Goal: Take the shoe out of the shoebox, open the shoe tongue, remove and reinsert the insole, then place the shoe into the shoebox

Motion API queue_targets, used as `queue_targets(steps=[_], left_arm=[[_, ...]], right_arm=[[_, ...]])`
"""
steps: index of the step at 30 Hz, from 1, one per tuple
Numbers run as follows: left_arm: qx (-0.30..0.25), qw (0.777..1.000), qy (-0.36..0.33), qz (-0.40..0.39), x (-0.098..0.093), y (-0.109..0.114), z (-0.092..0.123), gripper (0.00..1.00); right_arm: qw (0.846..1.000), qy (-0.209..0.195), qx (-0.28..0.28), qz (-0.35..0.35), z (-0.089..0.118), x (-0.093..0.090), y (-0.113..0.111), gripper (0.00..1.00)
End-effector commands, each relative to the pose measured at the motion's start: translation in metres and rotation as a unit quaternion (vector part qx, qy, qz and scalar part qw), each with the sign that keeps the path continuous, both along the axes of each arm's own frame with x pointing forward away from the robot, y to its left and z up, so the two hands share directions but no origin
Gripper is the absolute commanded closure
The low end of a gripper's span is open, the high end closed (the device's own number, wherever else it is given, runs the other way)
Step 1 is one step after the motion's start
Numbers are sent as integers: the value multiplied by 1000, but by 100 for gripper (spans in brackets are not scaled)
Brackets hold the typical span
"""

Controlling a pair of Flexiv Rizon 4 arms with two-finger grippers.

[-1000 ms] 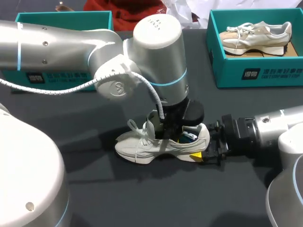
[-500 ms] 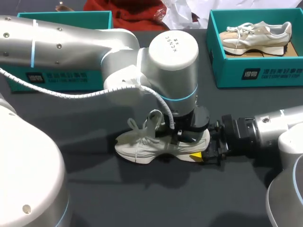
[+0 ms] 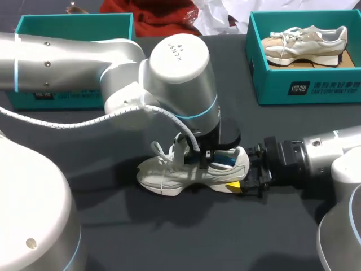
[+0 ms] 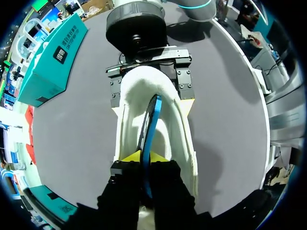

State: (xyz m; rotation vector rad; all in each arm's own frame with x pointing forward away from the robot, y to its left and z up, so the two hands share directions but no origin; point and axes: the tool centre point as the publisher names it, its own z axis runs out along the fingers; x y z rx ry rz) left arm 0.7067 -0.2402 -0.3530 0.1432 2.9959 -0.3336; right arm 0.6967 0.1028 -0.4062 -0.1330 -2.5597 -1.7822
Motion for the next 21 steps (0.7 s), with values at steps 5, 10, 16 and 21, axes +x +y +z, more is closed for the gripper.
queue_targets(steps=[5,10,16,21], left_arm=[[-60,998,-11,17,-6,21,12,100],[-82,996,-12,30,-7,21,18,100],[-98,994,-10,39,-7,18,23,100],[-112,992,-12,50,-5,13,27,100]], right_arm=[[1000,1,-3,0,0,-1,0,100],[1000,1,-3,0,0,-1,0,100],[1000,1,-3,0,0,-1,0,100],[1000,1,-3,0,0,-1,0,100]])
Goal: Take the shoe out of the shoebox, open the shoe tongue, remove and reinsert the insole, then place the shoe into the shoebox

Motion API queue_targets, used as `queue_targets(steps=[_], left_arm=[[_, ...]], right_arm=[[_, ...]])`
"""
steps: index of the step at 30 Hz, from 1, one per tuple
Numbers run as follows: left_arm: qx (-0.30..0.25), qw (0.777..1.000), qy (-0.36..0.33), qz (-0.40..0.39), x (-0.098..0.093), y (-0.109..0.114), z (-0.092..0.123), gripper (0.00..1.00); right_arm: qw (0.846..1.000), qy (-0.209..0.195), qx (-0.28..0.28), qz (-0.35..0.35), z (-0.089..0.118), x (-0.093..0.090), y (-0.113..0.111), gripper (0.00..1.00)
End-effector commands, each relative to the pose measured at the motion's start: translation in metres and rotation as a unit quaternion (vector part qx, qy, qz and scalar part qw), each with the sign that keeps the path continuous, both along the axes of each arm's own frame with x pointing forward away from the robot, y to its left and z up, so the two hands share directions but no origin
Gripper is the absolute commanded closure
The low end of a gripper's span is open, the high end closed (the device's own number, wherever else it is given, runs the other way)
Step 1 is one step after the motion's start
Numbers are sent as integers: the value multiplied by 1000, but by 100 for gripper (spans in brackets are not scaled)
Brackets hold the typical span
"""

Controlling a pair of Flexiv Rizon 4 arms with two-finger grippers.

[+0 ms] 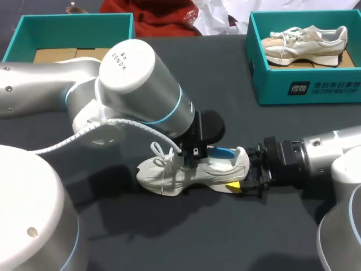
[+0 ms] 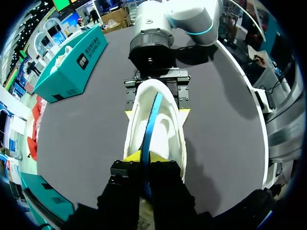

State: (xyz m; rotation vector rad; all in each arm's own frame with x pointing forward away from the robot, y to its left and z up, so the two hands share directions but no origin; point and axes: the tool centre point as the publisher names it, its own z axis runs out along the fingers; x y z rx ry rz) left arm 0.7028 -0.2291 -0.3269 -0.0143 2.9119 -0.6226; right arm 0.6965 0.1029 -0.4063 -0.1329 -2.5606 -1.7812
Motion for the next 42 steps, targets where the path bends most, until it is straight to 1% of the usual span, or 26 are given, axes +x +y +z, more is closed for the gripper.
queue_targets(steps=[1,8,16,22,31,42], left_arm=[[-13,1000,-3,7,0,0,2,100],[-30,999,-4,21,8,-10,10,100],[-34,999,-10,25,16,-29,17,100],[-19,1000,-19,14,16,-39,14,100],[-17,1000,-16,18,19,-42,9,100],[-37,998,-27,33,17,-54,18,100]], right_arm=[[1000,1,-2,0,0,-1,0,100],[1000,1,-2,0,0,-1,0,100],[1000,1,-2,0,0,-1,0,100],[1000,1,-2,0,0,-1,0,100],[1000,1,-2,0,0,-1,0,100],[1000,1,-2,0,0,-1,0,100]])
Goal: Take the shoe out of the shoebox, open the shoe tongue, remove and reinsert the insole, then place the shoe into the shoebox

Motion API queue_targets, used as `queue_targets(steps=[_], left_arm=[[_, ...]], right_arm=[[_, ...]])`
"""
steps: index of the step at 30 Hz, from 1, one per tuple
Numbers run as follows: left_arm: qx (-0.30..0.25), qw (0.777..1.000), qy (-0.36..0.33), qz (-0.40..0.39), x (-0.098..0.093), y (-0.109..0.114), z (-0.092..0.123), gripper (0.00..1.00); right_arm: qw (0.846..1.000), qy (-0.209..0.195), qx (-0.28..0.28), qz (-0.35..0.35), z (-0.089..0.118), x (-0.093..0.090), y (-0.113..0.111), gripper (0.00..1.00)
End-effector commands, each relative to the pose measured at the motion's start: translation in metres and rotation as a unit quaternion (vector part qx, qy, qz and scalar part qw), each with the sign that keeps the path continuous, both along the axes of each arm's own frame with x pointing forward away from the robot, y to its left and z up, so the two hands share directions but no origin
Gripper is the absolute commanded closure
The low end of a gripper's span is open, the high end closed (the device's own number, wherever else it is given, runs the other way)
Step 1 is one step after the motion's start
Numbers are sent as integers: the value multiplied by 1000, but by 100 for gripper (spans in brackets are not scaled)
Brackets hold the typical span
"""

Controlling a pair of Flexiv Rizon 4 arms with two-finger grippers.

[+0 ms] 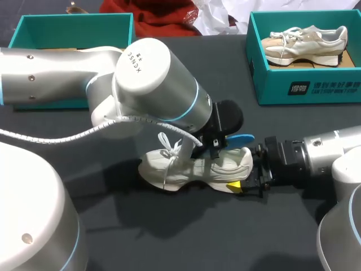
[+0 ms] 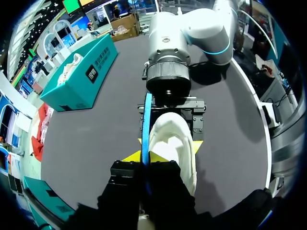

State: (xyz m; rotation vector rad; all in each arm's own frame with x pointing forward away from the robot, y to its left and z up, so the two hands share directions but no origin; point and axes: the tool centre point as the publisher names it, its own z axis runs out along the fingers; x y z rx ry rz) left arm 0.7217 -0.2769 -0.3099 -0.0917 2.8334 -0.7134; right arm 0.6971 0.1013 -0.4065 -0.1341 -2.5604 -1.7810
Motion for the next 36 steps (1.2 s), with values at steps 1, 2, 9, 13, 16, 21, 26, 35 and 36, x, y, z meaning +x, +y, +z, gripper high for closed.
queue_targets(steps=[1,2,9,13,16,21,26,35,36], left_arm=[[0,1000,-6,5,-2,-7,2,100],[-1,1000,-7,6,-2,-9,3,100],[-2,1000,-10,29,2,-20,5,100],[-4,1000,-6,27,2,-26,6,100],[-2,1000,-5,19,-1,-27,6,82],[-9,1000,4,17,-3,-22,5,69],[-16,1000,9,20,-6,-13,4,66],[-36,999,0,31,-16,0,3,64],[-39,999,-3,35,-16,1,2,64]], right_arm=[[1000,0,-2,0,0,-1,2,100],[1000,0,-2,0,0,-1,2,100],[1000,0,-2,0,0,-1,2,100],[1000,0,-2,0,0,-1,2,100],[1000,0,-2,0,0,-1,2,100],[1000,0,-2,0,0,-1,2,100],[1000,0,-2,0,0,-1,2,100],[1000,0,-2,0,0,-1,2,100],[1000,0,-2,0,0,-1,2,100]])
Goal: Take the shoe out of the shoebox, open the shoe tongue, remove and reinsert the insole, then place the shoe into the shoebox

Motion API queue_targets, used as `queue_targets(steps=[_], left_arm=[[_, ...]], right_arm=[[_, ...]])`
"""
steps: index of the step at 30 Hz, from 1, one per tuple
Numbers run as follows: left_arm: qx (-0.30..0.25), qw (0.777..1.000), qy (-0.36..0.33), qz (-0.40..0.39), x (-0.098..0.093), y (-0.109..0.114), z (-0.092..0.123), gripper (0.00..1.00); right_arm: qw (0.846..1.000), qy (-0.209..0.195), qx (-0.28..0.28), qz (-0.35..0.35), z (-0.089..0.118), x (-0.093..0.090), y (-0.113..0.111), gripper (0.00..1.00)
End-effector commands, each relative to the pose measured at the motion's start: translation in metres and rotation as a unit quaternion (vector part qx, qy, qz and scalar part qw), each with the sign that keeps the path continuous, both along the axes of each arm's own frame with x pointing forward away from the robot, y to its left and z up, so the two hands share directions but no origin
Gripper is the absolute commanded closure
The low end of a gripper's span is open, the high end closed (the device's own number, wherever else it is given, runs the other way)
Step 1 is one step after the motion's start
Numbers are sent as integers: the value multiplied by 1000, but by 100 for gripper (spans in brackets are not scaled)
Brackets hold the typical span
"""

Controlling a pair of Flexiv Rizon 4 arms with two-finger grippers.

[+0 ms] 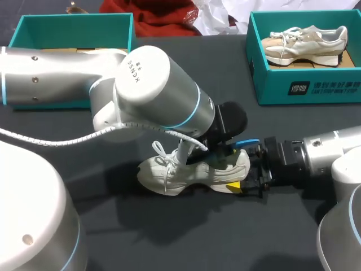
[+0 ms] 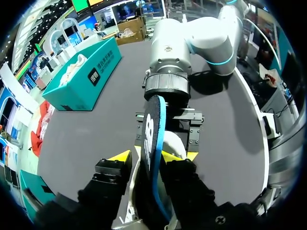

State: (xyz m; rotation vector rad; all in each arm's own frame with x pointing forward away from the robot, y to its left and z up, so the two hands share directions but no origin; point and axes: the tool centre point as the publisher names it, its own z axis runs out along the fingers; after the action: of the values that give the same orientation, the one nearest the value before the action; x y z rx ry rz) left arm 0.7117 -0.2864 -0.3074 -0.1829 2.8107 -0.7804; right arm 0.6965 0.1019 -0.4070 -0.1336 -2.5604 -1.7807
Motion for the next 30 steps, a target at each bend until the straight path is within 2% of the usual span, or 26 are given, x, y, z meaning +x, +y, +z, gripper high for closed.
queue_targets(steps=[1,14,30], left_arm=[[-13,1000,-11,10,-6,12,-1,64],[-31,999,-25,13,-6,13,-15,63],[-26,998,-44,-22,-2,2,-17,63]], right_arm=[[1000,0,-2,0,0,-1,1,100],[1000,0,-2,0,0,-1,1,100],[1000,0,-2,0,0,-1,1,100]])
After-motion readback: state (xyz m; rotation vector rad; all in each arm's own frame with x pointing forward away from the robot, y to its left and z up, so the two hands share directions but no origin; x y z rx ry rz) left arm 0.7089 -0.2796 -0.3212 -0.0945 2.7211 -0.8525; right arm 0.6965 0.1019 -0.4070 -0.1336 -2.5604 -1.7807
